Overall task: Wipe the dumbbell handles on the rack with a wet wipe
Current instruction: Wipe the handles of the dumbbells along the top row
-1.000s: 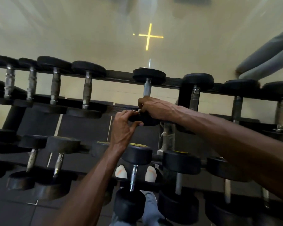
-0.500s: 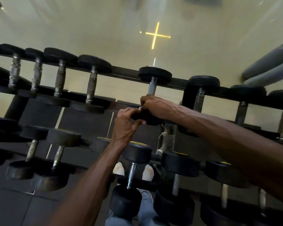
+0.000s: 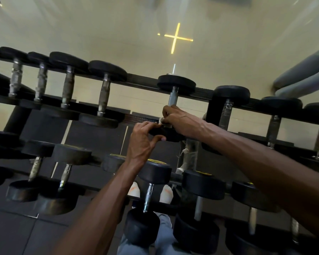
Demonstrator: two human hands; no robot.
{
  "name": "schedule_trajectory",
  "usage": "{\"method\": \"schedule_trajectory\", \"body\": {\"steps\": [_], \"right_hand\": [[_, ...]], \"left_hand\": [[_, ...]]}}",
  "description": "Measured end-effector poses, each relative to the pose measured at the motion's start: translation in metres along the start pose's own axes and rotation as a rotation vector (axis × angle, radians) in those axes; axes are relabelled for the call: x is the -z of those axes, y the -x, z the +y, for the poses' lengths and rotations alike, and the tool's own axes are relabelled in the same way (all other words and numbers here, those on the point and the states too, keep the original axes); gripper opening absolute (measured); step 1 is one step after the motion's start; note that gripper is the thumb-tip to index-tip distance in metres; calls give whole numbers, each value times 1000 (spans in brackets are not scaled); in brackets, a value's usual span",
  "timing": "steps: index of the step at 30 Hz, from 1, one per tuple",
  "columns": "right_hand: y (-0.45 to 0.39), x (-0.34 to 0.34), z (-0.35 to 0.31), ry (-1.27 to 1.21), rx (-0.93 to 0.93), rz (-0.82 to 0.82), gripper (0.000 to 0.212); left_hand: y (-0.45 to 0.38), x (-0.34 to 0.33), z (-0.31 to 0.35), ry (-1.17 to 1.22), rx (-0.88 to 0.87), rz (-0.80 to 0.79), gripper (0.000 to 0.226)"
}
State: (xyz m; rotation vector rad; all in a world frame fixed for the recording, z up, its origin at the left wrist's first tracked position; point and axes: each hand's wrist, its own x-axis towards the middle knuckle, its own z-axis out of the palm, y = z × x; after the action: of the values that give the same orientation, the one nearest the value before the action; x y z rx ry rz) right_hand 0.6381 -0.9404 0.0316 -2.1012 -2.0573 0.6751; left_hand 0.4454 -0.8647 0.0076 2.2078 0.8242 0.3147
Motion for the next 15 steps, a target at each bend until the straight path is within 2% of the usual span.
{"method": "schedule_trajectory", "body": {"steps": [5,11,13,15], "right_hand": [[-9,8,7,24,71,-122,13],[-11,14,1,54,85,-121,19],[-8,17,6,64,65,-53,19],[-7,17,15,57,-22,101,19]], "left_hand": [[-1,1,-1,-9,3,-22,53],[-1,0,-2,-14,5,-30,53],[0,0,-4,-3,4,-17,52],[0,-1,-4,1,3,-6,51]]}}
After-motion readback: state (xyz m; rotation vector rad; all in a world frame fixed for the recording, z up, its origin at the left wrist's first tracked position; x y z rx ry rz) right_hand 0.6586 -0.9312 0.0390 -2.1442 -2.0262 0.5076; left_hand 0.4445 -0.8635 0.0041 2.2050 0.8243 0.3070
